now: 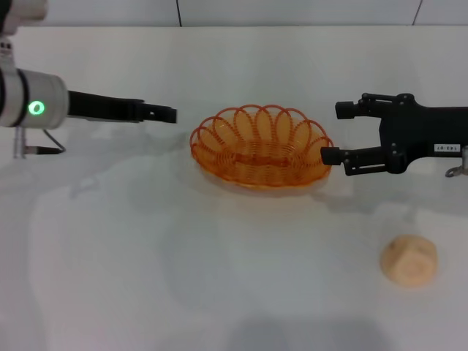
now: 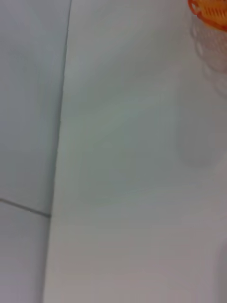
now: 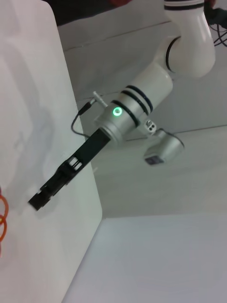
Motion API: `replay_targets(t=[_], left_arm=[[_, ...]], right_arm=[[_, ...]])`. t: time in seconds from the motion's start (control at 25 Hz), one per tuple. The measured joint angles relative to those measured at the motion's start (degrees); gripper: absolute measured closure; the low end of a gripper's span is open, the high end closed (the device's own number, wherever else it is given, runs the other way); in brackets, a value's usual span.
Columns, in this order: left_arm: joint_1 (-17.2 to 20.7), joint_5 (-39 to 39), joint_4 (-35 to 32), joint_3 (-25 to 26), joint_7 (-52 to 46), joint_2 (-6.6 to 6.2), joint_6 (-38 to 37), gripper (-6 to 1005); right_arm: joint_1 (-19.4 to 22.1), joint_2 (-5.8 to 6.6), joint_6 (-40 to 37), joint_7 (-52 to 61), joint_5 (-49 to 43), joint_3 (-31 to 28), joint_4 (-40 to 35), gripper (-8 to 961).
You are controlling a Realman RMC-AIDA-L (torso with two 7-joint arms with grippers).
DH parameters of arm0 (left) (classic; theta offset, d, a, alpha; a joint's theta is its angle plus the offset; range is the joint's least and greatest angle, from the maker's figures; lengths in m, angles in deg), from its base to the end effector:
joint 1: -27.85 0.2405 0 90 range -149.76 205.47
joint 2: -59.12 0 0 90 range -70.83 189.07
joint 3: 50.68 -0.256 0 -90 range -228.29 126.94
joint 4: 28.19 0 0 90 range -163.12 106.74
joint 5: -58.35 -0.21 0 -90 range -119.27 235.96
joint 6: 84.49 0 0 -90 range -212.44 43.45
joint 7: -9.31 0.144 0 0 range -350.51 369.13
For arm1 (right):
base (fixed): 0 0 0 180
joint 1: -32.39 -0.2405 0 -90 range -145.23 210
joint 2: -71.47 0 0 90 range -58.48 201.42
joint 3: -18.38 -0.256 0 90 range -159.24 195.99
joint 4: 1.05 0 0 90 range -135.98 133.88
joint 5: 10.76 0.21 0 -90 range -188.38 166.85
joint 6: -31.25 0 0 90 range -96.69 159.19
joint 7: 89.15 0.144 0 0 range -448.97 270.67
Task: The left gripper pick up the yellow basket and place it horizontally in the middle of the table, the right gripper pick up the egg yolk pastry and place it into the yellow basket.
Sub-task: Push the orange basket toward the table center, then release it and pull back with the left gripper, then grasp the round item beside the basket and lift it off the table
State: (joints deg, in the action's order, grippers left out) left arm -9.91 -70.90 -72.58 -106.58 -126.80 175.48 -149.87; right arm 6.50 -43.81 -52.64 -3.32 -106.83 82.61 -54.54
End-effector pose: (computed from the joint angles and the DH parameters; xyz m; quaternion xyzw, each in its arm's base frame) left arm -0.2546 0.4049 0.0054 -0.8274 -0.5119 -0.0814 0.2162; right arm 0.2120 0.3440 0.0204 -0.9569 0.1185 0.2325 0.1277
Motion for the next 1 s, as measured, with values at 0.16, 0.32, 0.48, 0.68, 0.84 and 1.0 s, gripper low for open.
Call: replay_targets(t=[0.16,0.32,0.48,0.68,0.84,1.0], left_arm=[[0.82,1.06,-0.99,0.51,3.99,-1.51,-1.64,123],[1.13,1.74,-2.53,4.36,11.40,-1.75,-5.45,116],[1.16,2.65,-3.01,7.05,18.10,-2.72,-11.55,114],[1.00,2.95,-3.47,7.46,23.54,-5.59,-20.29,114],[1.48,2.96,-5.00,7.50,28.02,-7.94,-29.25,114],[1.97,0.92,-7.72,7.14,30.94,-8.44,-37.02,114]], right_arm=[[0.28,-0.02,0.11,0.78,0.00,-0.09,0.03,84],[0.44,-0.07,0.61,1.35,0.06,-0.09,0.05,84],[0.47,-0.20,1.47,2.01,0.17,0.23,0.05,85],[0.49,-0.20,2.36,3.41,0.19,0.23,0.05,85],[0.49,-0.05,2.59,5.03,-0.02,0.20,-0.09,85],[0.49,0.13,2.70,6.58,-0.21,0.23,-0.45,85]])
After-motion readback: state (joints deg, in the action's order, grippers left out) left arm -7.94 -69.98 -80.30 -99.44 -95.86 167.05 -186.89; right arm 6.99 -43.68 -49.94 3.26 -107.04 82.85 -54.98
